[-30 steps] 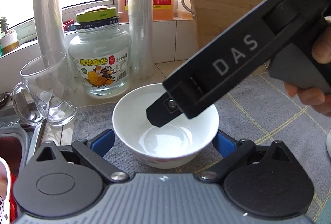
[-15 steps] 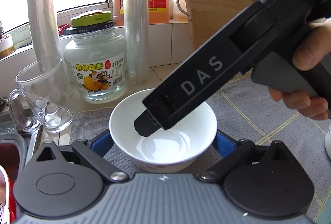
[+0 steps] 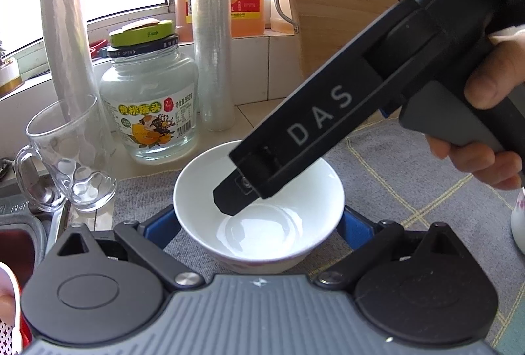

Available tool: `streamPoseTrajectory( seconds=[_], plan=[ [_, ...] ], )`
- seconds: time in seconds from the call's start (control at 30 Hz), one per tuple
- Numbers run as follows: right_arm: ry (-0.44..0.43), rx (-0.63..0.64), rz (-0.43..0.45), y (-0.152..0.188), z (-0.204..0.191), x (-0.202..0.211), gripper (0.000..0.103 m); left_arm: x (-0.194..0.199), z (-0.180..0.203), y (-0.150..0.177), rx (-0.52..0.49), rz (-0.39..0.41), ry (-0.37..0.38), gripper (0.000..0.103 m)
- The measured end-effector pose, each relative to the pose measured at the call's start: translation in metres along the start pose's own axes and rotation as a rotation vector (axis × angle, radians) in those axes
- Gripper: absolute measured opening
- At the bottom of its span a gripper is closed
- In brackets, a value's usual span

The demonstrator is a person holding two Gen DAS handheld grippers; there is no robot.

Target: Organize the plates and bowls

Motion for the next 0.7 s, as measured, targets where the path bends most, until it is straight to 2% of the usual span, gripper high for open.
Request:
streamPoseTrajectory(
  seconds=[0.33, 0.7],
  plan=[
    [-0.031, -0.033, -0.007, 0.016, -0.007, 0.025, 0.081, 0.025, 0.02, -0.001, -0.032, -0.015, 0.017, 0.099],
    [-0.042, -0.059, -0.023, 0.048, -0.011, 0.063, 0.081, 0.054, 0.053, 0.001, -0.052, -0.041, 0.059, 0.099]
  ],
)
Point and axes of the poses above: each gripper's, at about its wrist camera, not at the fingertips, and x roughly against the way its jaws point, z to its right, y to its underside, the point moved 4 cm from there along -x, roughly the way its jaws point, and after that the axes turned 6 degrees about -z, right-handed, at the moved point
